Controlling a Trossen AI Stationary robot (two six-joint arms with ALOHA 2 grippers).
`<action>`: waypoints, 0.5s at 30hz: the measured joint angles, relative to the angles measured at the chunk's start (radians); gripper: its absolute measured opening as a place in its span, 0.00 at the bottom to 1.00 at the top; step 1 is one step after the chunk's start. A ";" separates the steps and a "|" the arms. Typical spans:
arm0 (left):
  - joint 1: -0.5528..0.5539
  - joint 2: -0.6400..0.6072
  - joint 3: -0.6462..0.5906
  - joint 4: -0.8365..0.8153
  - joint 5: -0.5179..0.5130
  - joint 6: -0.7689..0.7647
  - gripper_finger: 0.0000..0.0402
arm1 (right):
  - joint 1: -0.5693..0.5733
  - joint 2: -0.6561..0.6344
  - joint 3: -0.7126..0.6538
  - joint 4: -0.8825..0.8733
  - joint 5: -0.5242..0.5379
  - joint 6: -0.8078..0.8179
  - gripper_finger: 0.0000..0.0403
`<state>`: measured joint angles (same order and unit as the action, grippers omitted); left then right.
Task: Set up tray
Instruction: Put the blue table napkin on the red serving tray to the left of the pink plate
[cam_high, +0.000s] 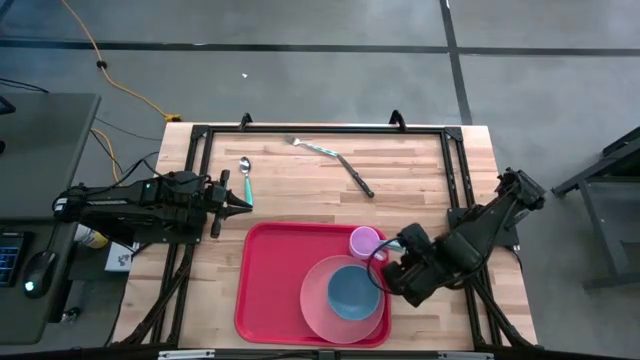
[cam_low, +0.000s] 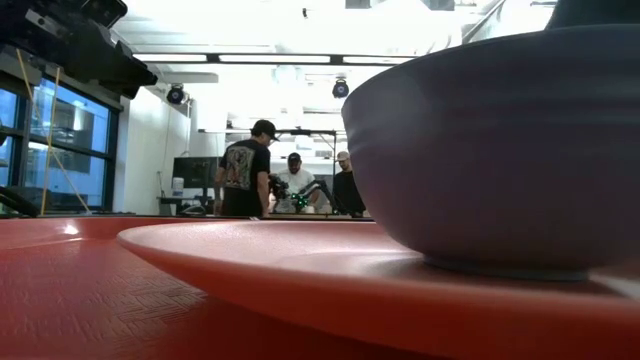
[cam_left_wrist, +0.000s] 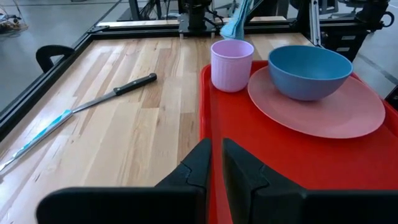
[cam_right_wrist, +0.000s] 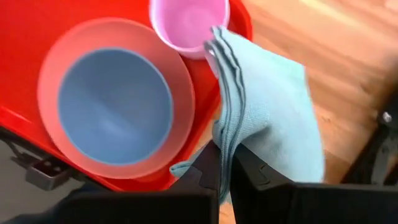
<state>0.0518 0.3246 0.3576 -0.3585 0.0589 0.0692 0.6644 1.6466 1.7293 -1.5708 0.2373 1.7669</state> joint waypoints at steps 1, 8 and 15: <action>0.000 0.000 0.000 0.000 0.000 0.000 0.17 | -0.005 0.000 0.007 0.000 0.014 -0.012 0.00; 0.000 0.000 0.000 0.000 0.000 0.000 0.17 | -0.062 0.000 0.037 0.000 0.106 -0.104 0.00; 0.000 0.000 0.000 0.000 0.000 -0.006 0.17 | -0.122 0.000 0.067 0.000 0.187 -0.215 0.00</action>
<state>0.0518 0.3244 0.3576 -0.3586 0.0589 0.0632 0.5423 1.6466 1.7961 -1.5707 0.4240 1.5518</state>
